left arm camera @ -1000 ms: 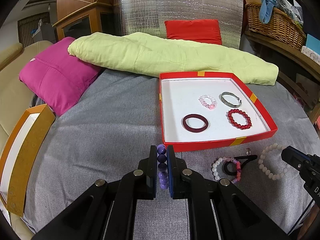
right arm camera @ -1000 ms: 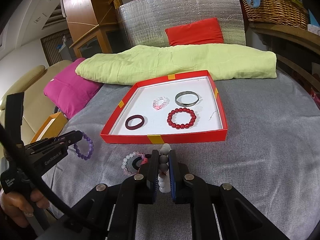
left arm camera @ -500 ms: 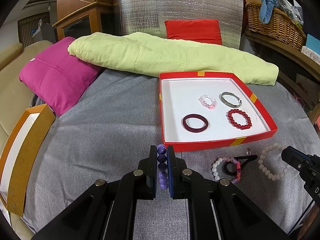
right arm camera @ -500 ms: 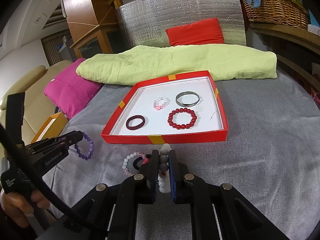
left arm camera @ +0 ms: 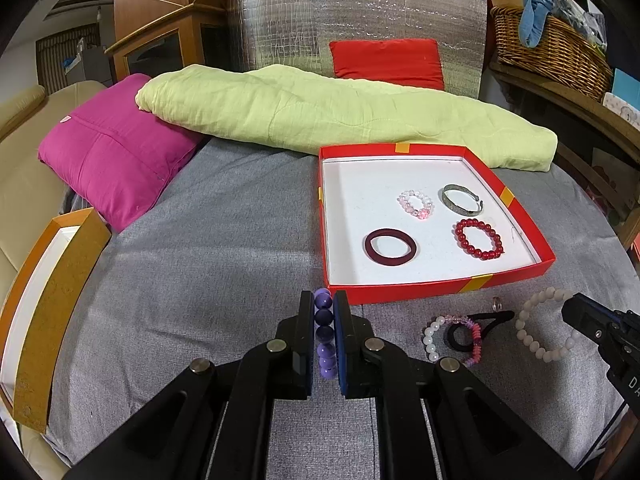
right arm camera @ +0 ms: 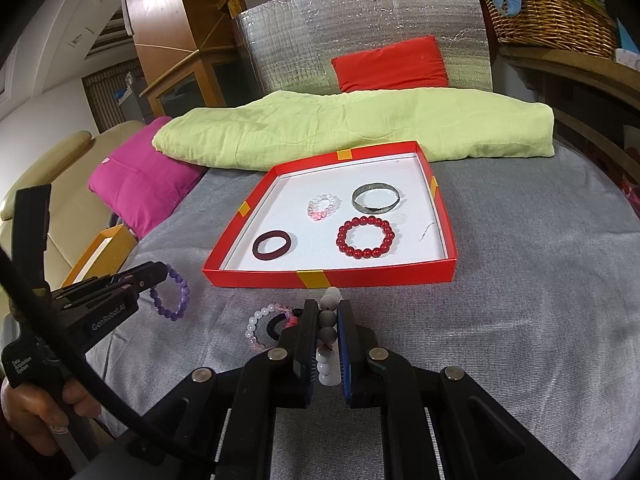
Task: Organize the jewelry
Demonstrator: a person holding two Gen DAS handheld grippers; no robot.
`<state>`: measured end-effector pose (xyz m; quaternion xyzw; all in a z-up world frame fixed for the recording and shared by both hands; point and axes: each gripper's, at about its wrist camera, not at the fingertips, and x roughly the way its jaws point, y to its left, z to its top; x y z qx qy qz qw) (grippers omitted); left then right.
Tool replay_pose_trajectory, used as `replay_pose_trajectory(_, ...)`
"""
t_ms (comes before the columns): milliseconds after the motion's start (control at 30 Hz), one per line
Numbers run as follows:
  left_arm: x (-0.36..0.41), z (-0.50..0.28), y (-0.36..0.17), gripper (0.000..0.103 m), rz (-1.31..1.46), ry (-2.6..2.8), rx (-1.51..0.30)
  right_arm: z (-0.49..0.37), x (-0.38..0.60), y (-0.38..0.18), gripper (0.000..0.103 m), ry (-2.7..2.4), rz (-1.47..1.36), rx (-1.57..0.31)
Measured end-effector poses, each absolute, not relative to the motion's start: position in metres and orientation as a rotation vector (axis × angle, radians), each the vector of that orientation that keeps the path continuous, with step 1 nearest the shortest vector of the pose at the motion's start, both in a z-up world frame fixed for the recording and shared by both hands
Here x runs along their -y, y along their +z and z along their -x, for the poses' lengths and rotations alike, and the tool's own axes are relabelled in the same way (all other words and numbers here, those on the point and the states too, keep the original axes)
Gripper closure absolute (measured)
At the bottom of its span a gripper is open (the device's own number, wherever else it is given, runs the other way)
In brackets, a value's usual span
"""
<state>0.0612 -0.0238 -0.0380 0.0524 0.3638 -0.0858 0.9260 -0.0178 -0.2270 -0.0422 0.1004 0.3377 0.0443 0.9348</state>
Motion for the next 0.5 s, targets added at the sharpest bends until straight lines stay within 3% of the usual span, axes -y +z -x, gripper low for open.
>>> replay_pose_trajectory(500,0.0228,-0.0622,-0.0361,0.093,-0.097,-0.18,-0.741,0.0153,0.2262,-0.0424,0.093,0.09,-0.21,-0.692)
